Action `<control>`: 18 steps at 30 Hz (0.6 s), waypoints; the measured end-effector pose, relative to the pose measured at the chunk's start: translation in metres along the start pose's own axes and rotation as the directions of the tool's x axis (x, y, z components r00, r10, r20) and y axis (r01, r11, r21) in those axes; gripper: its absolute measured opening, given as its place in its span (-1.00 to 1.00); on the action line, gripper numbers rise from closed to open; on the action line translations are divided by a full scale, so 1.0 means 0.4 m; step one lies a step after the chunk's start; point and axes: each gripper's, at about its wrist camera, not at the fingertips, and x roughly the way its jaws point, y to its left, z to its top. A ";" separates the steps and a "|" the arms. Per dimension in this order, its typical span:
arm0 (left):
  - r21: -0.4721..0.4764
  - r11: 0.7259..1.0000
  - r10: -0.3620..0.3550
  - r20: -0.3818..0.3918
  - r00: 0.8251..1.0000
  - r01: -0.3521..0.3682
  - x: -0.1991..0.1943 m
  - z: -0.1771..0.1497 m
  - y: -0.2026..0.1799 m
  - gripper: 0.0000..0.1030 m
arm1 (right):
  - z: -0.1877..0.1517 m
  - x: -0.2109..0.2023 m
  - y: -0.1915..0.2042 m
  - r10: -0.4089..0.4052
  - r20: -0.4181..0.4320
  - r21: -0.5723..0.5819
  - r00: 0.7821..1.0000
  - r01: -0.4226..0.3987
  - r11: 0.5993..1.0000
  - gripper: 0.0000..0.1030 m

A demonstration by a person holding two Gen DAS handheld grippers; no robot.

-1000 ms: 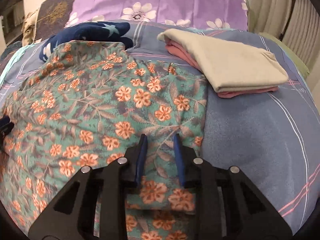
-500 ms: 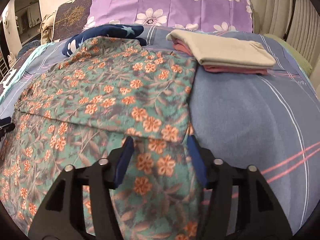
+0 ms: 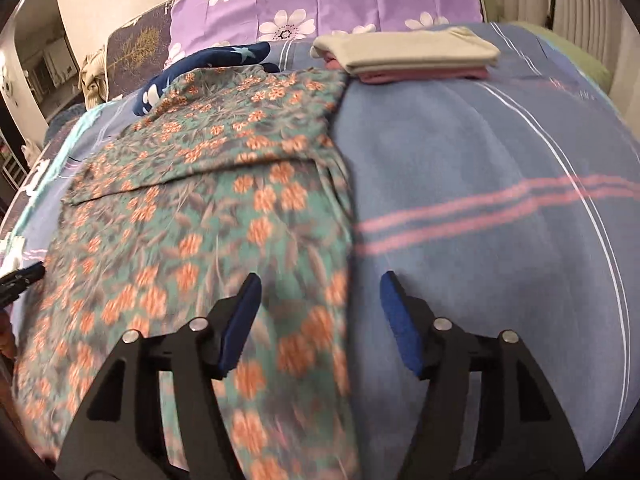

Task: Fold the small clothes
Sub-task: 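Move both open grippers along the shirt strip to its hem end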

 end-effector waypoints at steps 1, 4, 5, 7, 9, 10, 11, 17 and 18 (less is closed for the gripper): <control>0.013 1.000 -0.001 0.000 1.000 0.001 -0.006 -0.012 -0.008 -0.64 | -0.010 -0.009 -0.005 0.005 -0.004 0.002 1.000 -0.005 1.000 -0.04; 0.020 0.999 -0.030 -0.008 1.000 0.031 -0.024 -0.038 -0.016 -0.76 | -0.046 -0.045 -0.026 0.039 -0.017 0.011 0.999 -0.039 0.999 -0.27; 0.023 0.999 -0.031 -0.009 0.999 0.031 -0.031 -0.048 -0.018 -0.76 | -0.058 -0.057 -0.035 0.055 -0.021 0.020 0.998 -0.054 0.998 -0.28; 0.024 0.999 -0.029 -0.008 1.000 0.029 -0.042 -0.065 -0.022 -0.75 | -0.085 -0.081 -0.050 0.088 -0.025 0.036 0.996 -0.087 0.996 -0.28; 0.015 0.999 -0.037 -0.005 0.999 0.037 -0.058 -0.084 -0.024 -0.64 | -0.114 -0.105 -0.062 0.115 -0.026 0.046 0.993 -0.114 0.992 -0.29; 0.009 0.999 -0.043 -0.002 0.999 0.043 -0.068 -0.095 -0.025 -0.43 | -0.128 -0.116 -0.066 0.125 -0.026 0.048 0.992 -0.124 0.991 -0.29; 0.001 0.999 -0.051 0.004 0.999 0.051 -0.081 -0.109 -0.029 -0.23 | -0.146 -0.129 -0.071 0.139 -0.026 0.051 0.990 -0.137 0.989 -0.29; 0.049 0.998 -0.036 0.013 0.999 0.036 -0.123 -0.180 -0.066 0.00 | -0.232 -0.195 -0.102 0.213 -0.026 0.082 0.977 -0.210 0.974 -0.31; 0.035 0.998 -0.049 0.012 0.999 0.049 -0.131 -0.189 -0.063 0.00 | -0.246 -0.206 -0.107 0.228 -0.028 0.093 0.973 -0.224 0.970 -0.31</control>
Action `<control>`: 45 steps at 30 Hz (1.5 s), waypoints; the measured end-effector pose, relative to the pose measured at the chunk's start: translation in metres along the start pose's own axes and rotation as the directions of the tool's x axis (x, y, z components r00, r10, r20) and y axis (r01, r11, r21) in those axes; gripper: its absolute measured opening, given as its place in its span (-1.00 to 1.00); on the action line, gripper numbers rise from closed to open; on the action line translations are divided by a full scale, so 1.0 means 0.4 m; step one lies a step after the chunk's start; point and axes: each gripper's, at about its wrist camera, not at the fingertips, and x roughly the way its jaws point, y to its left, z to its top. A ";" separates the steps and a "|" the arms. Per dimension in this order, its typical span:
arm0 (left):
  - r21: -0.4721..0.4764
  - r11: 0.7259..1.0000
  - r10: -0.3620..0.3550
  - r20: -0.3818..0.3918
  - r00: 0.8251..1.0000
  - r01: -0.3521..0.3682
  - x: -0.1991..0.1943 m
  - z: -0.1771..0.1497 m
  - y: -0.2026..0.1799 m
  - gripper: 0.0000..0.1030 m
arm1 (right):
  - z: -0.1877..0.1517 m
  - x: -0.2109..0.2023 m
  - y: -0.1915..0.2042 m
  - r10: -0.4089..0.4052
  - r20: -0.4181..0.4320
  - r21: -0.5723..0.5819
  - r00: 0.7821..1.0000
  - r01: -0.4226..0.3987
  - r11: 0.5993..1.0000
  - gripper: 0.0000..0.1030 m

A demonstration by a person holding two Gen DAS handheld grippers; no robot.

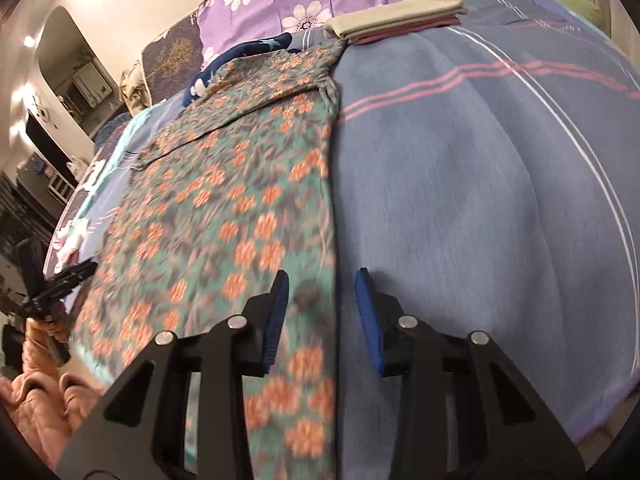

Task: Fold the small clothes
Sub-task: 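Move both open grippers along the shirt strip to its hem end, then grasp the hem end with both grippers and fold it toward the collar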

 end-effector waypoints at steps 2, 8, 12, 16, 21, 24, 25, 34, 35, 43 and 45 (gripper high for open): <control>-0.046 0.998 -0.049 -0.002 0.999 0.049 -0.028 -0.026 0.009 0.00 | -0.026 -0.023 -0.008 0.029 -0.007 0.015 1.000 -0.028 0.999 -0.32; -0.116 0.982 -0.149 0.003 0.989 0.149 -0.078 -0.095 0.024 -0.02 | -0.076 -0.050 -0.004 0.142 -0.027 0.004 0.989 -0.142 0.990 -0.13; -0.145 0.968 -0.205 0.007 0.979 0.204 -0.073 -0.110 0.016 -0.03 | -0.067 -0.032 0.014 0.160 -0.026 0.002 0.987 -0.160 0.987 -0.03; -0.126 0.960 -0.252 -0.003 0.968 0.250 -0.085 -0.125 0.000 -0.27 | -0.064 -0.035 0.011 0.162 -0.035 0.010 0.986 -0.162 0.987 -0.09; -0.148 0.965 -0.218 0.020 0.976 0.218 -0.072 -0.081 0.008 -0.89 | -0.031 -0.004 -0.011 0.172 -0.021 0.096 0.985 -0.169 0.981 -0.94; -0.079 0.973 -0.205 0.145 0.968 0.218 -0.142 -0.027 -0.015 -0.89 | 0.003 -0.045 -0.005 0.221 0.063 0.102 0.973 -0.227 0.969 -0.95; -0.065 0.969 -0.221 0.188 0.957 0.237 -0.170 -0.010 -0.019 -0.89 | 0.017 -0.069 -0.001 0.235 0.099 0.095 0.967 -0.244 0.965 -0.95; 0.025 0.977 -0.201 0.444 0.873 0.212 -0.414 0.039 -0.081 -0.89 | 0.051 -0.334 0.069 0.372 0.348 -0.054 0.861 -0.378 0.924 -0.95; 0.025 0.979 -0.191 0.470 0.862 0.203 -0.451 0.026 -0.088 -0.89 | 0.040 -0.369 0.066 0.389 0.376 -0.063 0.841 -0.395 0.916 -0.96; -0.016 0.990 -0.116 0.449 0.886 0.137 -0.435 0.030 -0.081 -0.88 | 0.047 -0.359 0.026 0.313 0.417 -0.023 0.853 -0.334 0.942 -0.95; -0.043 0.986 -0.127 0.411 0.903 0.158 -0.385 0.049 -0.067 -0.88 | 0.059 -0.311 0.017 0.312 0.387 0.004 0.868 -0.340 0.940 -0.95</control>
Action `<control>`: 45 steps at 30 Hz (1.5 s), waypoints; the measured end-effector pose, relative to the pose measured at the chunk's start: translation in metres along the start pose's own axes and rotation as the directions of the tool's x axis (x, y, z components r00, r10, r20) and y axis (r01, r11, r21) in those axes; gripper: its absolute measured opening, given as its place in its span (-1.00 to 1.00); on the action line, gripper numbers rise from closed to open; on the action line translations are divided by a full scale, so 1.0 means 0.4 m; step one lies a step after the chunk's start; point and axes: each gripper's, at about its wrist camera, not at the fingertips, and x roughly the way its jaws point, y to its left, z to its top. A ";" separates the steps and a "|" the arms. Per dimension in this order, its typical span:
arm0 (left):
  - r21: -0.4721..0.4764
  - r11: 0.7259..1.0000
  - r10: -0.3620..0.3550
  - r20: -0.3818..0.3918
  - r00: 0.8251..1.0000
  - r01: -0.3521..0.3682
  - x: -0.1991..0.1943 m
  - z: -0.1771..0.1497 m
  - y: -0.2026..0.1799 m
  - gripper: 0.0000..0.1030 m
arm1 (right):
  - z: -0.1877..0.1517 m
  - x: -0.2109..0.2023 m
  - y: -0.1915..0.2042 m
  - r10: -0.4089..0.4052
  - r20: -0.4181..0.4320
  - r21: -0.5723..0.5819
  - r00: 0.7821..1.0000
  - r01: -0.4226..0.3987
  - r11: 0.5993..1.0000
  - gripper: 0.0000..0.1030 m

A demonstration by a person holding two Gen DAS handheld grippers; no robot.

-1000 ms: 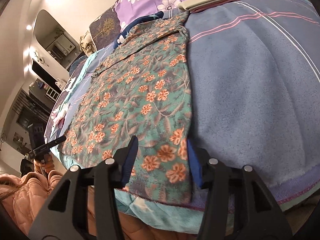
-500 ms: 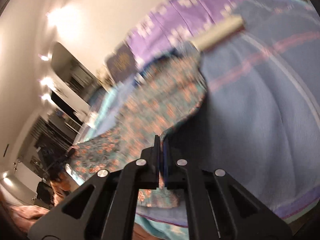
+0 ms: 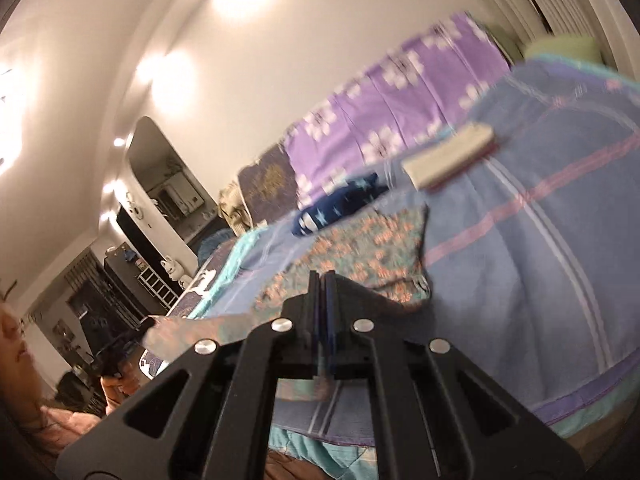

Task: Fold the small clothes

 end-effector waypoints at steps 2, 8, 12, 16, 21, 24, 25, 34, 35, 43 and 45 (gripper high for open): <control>-0.027 1.000 -0.010 -0.029 1.000 0.009 0.041 -0.002 0.021 -0.88 | 0.000 0.024 -0.009 -0.002 -0.011 0.005 1.000 0.002 1.000 -0.95; -0.056 0.998 0.000 -0.060 0.998 -0.004 0.098 0.025 0.052 -0.87 | 0.043 0.103 -0.021 0.016 -0.012 0.014 1.000 -0.016 1.000 -0.95; -0.080 0.997 0.008 -0.063 0.998 -0.013 0.137 0.060 0.075 -0.87 | 0.094 0.171 -0.034 0.017 -0.016 0.023 1.000 -0.017 1.000 -0.95; -0.068 0.996 0.058 -0.053 0.997 -0.061 0.190 0.108 0.087 -0.87 | 0.151 0.240 -0.032 -0.002 -0.015 0.008 1.000 0.002 1.000 -0.95; -0.034 0.991 0.128 -0.038 0.991 -0.129 0.281 0.180 0.104 -0.87 | 0.217 0.348 -0.048 -0.097 -0.024 -0.031 0.995 0.096 0.995 -0.95; -0.037 0.984 0.172 -0.065 0.983 -0.174 0.362 0.199 0.142 -0.87 | 0.226 0.428 -0.079 -0.204 -0.052 -0.060 0.978 0.200 0.978 -0.95; -0.040 0.981 0.185 -0.082 0.979 -0.189 0.390 0.198 0.156 -0.87 | 0.225 0.451 -0.093 -0.222 -0.067 -0.061 0.973 0.218 0.974 -0.95; 0.013 0.943 0.323 -0.277 0.905 -0.333 0.604 0.071 0.258 -0.68 | 0.145 0.616 -0.239 -0.316 -0.242 -0.003 0.918 0.325 0.946 -0.94; 0.013 0.944 0.320 -0.278 0.906 -0.330 0.603 0.068 0.261 -0.56 | 0.145 0.613 -0.240 -0.313 -0.245 -0.001 0.918 0.322 0.947 -0.94; 0.005 0.951 0.302 -0.234 0.924 -0.309 0.493 0.047 0.227 -0.04 | 0.119 0.554 -0.181 -0.308 -0.262 -0.132 0.915 0.283 0.950 -0.63; 0.022 0.949 0.310 -0.249 0.917 -0.315 0.482 0.034 0.216 -0.04 | 0.106 0.548 -0.160 -0.315 -0.275 -0.182 0.908 0.273 0.945 -0.63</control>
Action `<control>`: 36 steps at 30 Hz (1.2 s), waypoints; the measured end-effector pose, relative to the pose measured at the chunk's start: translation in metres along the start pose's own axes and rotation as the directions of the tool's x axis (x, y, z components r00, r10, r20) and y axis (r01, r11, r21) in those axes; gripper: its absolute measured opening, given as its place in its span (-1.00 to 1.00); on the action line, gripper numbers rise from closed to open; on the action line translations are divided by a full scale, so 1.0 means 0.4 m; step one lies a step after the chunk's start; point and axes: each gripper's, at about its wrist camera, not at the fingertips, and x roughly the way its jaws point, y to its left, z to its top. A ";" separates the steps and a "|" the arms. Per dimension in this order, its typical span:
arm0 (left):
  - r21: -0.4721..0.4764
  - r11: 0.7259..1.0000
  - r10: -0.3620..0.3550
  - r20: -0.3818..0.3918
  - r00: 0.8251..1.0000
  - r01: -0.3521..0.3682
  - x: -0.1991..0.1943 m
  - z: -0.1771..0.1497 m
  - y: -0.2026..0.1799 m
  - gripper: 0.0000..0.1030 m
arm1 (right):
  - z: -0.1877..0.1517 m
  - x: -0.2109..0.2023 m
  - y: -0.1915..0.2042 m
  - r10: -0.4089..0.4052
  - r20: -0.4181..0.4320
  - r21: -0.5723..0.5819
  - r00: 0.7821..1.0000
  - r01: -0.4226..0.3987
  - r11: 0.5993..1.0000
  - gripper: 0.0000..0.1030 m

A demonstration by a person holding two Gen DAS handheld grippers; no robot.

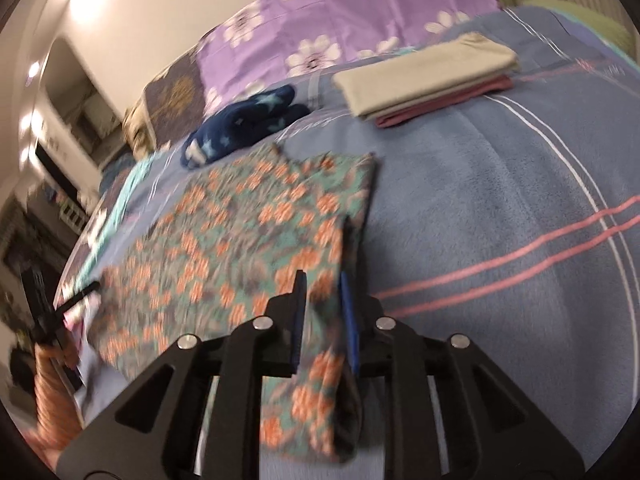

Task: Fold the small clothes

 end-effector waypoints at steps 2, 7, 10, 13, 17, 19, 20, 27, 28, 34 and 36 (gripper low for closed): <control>0.020 1.000 0.002 -0.030 1.000 -0.001 0.005 -0.011 -0.005 -0.61 | -0.006 -0.001 0.012 -0.017 -0.016 -0.027 1.000 0.017 0.999 -0.77; 0.017 1.000 -0.025 -0.046 0.999 0.026 0.023 0.012 -0.007 -0.96 | 0.029 -0.022 0.000 0.065 0.032 0.054 0.997 -0.067 0.996 -0.89; -0.015 0.998 -0.061 0.005 0.998 0.062 0.015 0.070 -0.006 -0.97 | 0.088 -0.036 -0.006 0.113 0.085 0.102 0.990 -0.122 0.987 -0.90; -0.067 0.994 -0.079 0.064 0.995 0.083 0.027 0.164 0.007 -0.97 | 0.175 -0.018 -0.013 0.113 0.119 0.150 0.986 -0.131 0.980 -0.90; -0.171 0.985 -0.014 0.128 0.992 0.036 0.075 0.248 0.056 -0.81 | 0.252 0.031 -0.028 0.048 0.124 0.199 0.991 -0.072 0.977 -0.75; -0.217 0.976 0.008 0.108 0.994 0.015 0.102 0.253 0.086 -0.55 | 0.258 0.046 -0.029 0.007 0.122 0.189 0.992 -0.030 0.981 -0.45; -0.223 0.975 0.006 0.104 0.995 0.018 0.105 0.247 0.092 -0.42 | 0.256 0.051 -0.029 0.000 0.119 0.173 0.993 -0.021 0.985 -0.37; -0.139 0.990 -0.022 0.032 0.999 0.026 0.146 0.180 0.103 -0.30 | 0.216 0.092 -0.070 -0.074 0.055 0.097 0.996 0.069 0.993 -0.35; -0.124 0.992 -0.031 0.027 0.999 0.035 0.149 0.177 0.099 -0.30 | 0.210 0.097 -0.068 -0.083 0.046 0.075 0.995 0.080 0.994 -0.38; 0.097 0.994 -0.049 -0.028 0.998 0.051 0.168 0.165 0.025 0.14 | 0.167 0.128 0.005 -0.209 0.021 -0.198 0.978 0.209 0.958 -0.13; 0.136 0.990 -0.034 -0.052 0.998 0.041 0.185 0.160 0.011 0.14 | 0.157 0.149 0.030 -0.236 0.017 -0.271 0.971 0.232 0.934 -0.07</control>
